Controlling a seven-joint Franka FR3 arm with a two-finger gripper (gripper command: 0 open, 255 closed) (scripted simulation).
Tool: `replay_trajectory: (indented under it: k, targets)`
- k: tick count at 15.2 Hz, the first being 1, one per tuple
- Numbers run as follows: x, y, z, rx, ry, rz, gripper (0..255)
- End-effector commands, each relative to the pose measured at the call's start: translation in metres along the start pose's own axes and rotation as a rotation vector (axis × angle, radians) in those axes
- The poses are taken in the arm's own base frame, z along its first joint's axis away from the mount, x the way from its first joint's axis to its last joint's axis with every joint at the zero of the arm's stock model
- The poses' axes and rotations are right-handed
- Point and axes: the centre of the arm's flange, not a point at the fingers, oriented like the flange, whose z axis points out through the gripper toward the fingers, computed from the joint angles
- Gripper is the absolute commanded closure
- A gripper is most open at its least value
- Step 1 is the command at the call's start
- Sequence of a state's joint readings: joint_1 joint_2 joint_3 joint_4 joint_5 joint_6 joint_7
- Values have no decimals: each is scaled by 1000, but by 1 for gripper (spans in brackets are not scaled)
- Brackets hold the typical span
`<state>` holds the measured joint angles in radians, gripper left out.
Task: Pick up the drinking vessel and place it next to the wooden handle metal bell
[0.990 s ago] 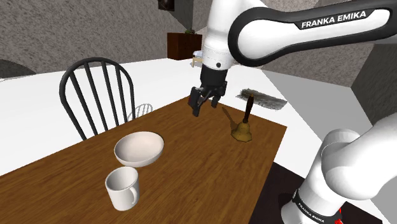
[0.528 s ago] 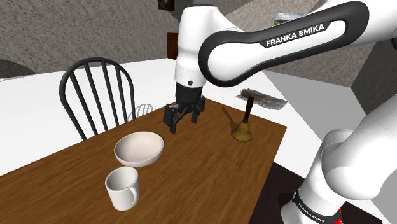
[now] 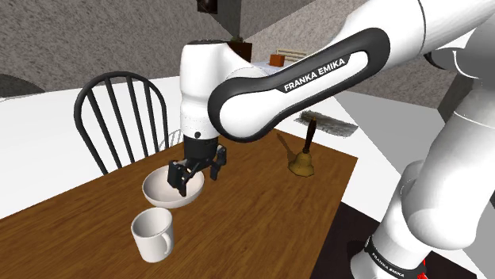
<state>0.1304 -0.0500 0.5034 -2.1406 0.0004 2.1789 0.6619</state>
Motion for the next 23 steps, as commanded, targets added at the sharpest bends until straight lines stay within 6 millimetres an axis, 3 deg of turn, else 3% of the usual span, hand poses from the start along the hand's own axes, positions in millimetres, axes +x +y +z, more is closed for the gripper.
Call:
replay_trajectory:
  k: [1, 6, 14, 21, 22, 23]
  targets:
    - [6, -21, 14, 10, -11, 0, 0]
    - [18, -71, 49, 33, -36, -2, 0]
    - [16, -72, 88, 33, -36, -2, 0]
    - [16, -72, 88, 33, -36, -2, 0]
    - [16, -72, 88, 33, -36, -2, 255]
    - [16, -72, 88, 33, -36, -2, 255]
